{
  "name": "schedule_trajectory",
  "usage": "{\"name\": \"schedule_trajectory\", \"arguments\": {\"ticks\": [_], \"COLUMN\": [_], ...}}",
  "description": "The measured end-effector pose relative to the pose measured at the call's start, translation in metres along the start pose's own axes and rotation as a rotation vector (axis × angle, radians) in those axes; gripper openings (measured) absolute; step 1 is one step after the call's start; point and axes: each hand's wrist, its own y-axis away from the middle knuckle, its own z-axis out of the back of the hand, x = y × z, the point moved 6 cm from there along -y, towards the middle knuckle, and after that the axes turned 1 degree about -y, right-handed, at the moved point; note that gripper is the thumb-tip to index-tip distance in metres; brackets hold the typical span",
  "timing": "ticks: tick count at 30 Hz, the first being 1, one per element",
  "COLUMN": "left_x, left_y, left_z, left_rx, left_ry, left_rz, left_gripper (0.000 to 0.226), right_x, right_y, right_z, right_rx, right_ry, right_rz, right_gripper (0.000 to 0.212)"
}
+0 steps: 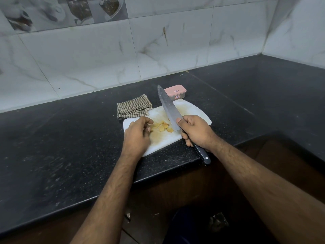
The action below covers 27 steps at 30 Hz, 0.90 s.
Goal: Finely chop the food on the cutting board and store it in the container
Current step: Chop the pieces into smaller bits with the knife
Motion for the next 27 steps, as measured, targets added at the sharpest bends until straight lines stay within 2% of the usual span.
{"name": "schedule_trajectory", "arguments": {"ticks": [6, 15, 27], "left_x": [-0.003, 0.002, -0.017], "left_y": [0.001, 0.001, 0.014], "left_z": [-0.003, 0.002, 0.015], "left_rx": [0.043, 0.003, -0.107], "left_ry": [-0.018, 0.024, 0.079], "left_rz": [-0.035, 0.039, -0.115], "left_gripper": [0.016, 0.007, 0.008], "right_x": [-0.001, -0.001, 0.005], "right_y": [-0.001, -0.002, 0.005], "right_z": [0.000, 0.000, 0.000], "right_rx": [0.007, 0.009, 0.027], "right_ry": [-0.015, -0.017, -0.077], "right_rz": [-0.002, 0.003, 0.021], "right_gripper": [0.041, 0.039, 0.030]}}
